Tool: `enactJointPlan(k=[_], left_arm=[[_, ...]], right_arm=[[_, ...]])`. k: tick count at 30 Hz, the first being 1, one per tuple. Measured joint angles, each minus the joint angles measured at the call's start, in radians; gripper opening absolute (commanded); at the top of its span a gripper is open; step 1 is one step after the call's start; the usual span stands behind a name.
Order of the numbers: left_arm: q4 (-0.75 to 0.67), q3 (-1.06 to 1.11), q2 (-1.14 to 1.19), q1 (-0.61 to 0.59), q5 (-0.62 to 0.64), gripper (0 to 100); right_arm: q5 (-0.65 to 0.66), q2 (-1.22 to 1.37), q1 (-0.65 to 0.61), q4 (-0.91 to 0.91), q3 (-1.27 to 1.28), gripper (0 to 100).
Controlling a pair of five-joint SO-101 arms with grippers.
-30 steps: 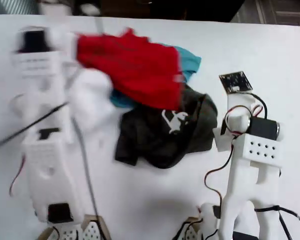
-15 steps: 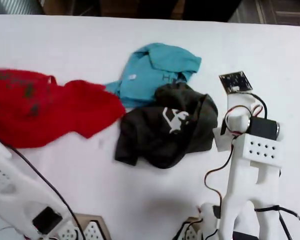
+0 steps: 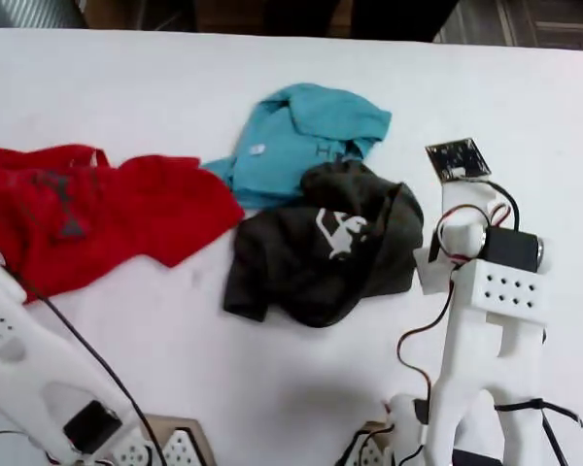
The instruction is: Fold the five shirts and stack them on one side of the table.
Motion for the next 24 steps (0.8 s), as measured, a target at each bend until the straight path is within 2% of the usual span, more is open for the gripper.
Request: enactJointPlan(k=[5,10,18,21,24], left_arm=[[0.000,-0.021,-0.180,0.163,0.094,29],[0.000,0.127,-0.265,0.359,0.126,29],[-0.017,0.760,-0.265,0.623,0.126,29],[-0.107,0.987,-0.265,0.667,0.138,29],[-0.227,1.126,-0.265,0.674,0.166,29]], right_arm=[[0.002,0.000,-0.021,0.000,0.000,21.9],[0.002,0.000,0.018,0.008,-0.055,21.9],[0.002,0.000,0.189,0.051,-0.192,21.9],[0.037,0.000,0.193,0.054,-0.198,21.9],[0.057,0.000,0.192,0.054,-0.198,21.9]])
